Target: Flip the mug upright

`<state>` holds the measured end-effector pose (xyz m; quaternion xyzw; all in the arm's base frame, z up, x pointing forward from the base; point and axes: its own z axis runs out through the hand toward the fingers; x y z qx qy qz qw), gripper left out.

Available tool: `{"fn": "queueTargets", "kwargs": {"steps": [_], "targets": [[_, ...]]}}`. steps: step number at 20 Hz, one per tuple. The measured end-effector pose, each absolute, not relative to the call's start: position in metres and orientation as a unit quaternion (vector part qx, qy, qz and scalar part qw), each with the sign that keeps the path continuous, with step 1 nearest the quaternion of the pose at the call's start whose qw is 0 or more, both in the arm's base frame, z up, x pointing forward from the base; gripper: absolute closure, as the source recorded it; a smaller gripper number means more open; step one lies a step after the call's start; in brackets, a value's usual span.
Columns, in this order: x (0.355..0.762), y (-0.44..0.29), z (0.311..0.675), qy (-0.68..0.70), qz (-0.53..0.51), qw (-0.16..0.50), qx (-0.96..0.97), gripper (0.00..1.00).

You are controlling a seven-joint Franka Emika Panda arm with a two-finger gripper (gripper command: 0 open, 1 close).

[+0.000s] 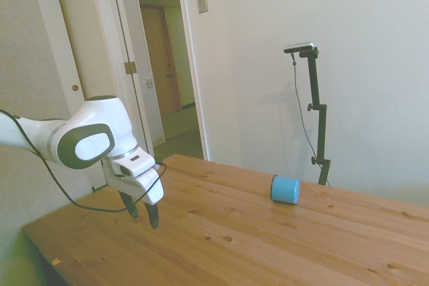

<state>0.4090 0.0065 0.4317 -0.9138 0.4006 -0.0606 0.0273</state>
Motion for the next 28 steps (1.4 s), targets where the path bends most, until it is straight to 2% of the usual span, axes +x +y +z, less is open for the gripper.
{"fn": "queueTargets", "kwargs": {"steps": [3, 6, 16, 21, 28], "targets": [[0.412, 0.006, 0.431, 0.397, -0.063, 0.024, -0.915, 0.00], [0.440, 0.001, 0.444, 0.411, -0.093, 0.009, -0.907, 0.00], [0.609, -0.008, 0.439, 0.453, -0.150, -0.032, -0.878, 0.00], [0.678, -0.043, 0.429, 0.465, -0.169, -0.038, -0.868, 0.00], [0.707, -0.054, 0.416, 0.464, -0.183, -0.068, -0.864, 0.00]]}}
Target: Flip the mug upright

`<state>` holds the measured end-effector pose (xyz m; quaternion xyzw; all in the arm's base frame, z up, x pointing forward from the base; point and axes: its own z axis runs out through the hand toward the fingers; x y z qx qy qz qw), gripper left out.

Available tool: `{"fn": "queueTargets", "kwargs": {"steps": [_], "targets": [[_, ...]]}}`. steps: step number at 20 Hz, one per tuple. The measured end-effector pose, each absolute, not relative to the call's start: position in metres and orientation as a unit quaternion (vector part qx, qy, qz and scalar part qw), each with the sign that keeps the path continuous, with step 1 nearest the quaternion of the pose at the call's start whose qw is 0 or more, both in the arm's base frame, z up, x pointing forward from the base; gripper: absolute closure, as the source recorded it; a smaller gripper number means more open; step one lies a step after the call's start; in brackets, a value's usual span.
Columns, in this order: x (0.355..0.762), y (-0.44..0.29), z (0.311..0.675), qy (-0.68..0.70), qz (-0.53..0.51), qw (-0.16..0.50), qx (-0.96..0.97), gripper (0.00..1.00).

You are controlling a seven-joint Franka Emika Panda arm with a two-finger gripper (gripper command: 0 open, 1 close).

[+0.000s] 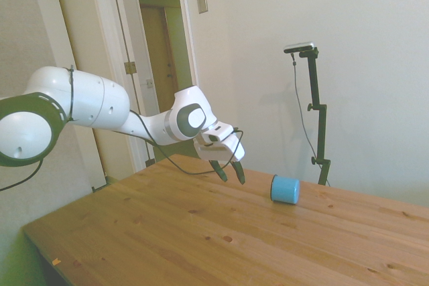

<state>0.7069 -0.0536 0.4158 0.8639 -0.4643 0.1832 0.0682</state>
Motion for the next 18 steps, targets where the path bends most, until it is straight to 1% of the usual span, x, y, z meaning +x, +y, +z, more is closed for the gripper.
{"fn": "queueTargets", "kwargs": {"steps": [4, 8, 13, 18], "targets": [[0.731, -0.091, 0.413, -0.476, 0.210, 0.090, 0.849, 0.00], [0.748, -0.116, 0.423, -0.479, 0.243, 0.116, 0.836, 0.00], [0.759, -0.106, 0.430, -0.468, 0.271, 0.158, 0.826, 0.00], [0.760, -0.095, 0.424, -0.459, 0.275, 0.183, 0.825, 0.00]]}}
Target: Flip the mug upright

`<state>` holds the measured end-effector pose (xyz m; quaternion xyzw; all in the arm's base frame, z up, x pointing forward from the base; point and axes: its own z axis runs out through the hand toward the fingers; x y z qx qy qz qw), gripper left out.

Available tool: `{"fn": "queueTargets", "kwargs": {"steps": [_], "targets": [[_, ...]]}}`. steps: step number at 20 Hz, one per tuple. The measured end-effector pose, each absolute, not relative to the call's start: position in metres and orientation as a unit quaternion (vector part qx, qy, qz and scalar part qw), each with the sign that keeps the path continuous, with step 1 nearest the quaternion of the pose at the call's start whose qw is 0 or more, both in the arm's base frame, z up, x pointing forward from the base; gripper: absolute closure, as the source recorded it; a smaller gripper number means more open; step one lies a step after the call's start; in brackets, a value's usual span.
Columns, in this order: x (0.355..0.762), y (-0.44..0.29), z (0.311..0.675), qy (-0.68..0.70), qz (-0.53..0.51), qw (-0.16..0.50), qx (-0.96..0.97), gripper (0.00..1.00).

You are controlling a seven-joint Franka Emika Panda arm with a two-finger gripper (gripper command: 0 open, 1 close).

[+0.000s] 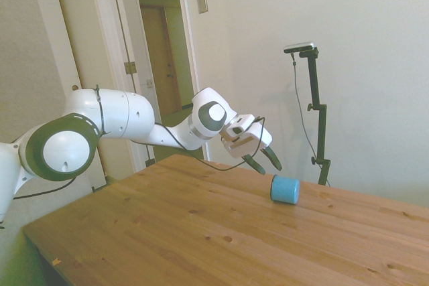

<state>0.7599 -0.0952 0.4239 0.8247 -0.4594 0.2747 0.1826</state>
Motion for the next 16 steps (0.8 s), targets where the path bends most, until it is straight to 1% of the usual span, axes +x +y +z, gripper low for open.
{"fn": "queueTargets", "kwargs": {"steps": [8, 16], "targets": [[0.761, -0.097, 0.399, -0.457, 0.278, 0.214, 0.817, 0.00], [0.760, -0.098, 0.390, -0.455, 0.296, 0.252, 0.801, 0.00]]}}
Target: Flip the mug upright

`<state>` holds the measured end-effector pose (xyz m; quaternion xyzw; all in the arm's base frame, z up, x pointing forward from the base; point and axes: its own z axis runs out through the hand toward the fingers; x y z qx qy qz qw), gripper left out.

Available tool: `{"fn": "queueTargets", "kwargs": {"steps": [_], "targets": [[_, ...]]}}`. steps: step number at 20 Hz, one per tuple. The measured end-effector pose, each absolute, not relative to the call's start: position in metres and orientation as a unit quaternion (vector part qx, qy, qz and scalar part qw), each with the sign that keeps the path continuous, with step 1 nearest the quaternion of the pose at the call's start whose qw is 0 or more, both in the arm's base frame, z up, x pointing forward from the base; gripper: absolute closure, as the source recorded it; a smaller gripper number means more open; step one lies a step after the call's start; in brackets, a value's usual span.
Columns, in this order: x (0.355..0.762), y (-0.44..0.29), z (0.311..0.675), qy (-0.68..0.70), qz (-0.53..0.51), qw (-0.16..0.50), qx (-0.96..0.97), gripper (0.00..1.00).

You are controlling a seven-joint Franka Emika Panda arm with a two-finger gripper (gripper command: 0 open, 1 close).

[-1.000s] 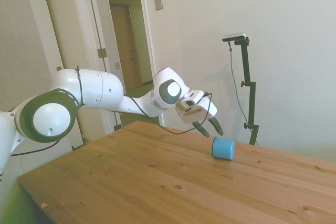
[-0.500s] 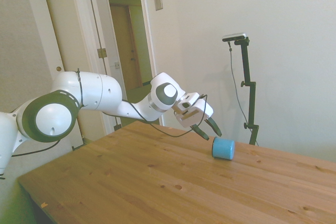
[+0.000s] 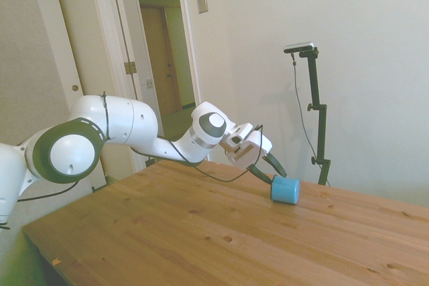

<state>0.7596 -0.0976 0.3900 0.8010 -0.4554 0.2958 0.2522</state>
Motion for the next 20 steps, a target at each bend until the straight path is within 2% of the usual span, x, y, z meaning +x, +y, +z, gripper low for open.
{"fn": "queueTargets", "kwargs": {"steps": [11, 12, 20], "targets": [[0.764, -0.106, 0.371, -0.467, 0.298, 0.269, 0.788, 0.00], [0.765, -0.107, 0.371, -0.468, 0.298, 0.270, 0.787, 1.00], [0.773, -0.114, 0.368, -0.473, 0.302, 0.275, 0.781, 1.00]]}}
